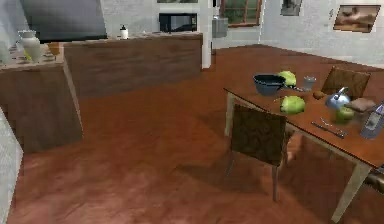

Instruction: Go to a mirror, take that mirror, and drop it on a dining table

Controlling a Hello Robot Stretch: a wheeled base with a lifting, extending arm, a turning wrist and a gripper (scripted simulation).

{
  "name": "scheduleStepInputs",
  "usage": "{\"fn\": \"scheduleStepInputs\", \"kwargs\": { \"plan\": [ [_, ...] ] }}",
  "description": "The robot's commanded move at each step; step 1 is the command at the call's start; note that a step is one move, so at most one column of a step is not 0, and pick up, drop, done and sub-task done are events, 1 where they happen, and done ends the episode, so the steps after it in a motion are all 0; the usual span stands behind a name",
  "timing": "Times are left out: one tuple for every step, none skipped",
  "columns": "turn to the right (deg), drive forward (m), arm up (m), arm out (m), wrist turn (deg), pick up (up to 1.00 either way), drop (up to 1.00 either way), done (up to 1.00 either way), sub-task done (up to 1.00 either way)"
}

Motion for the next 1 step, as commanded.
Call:
{"fn": "scheduleStepInputs", "kwargs": {
  "plan": [
    [-15.0, 0.0, 0.0, 0.0, 0.0, 0.0, 0.0, 0.0, 0.0]
  ]
}}
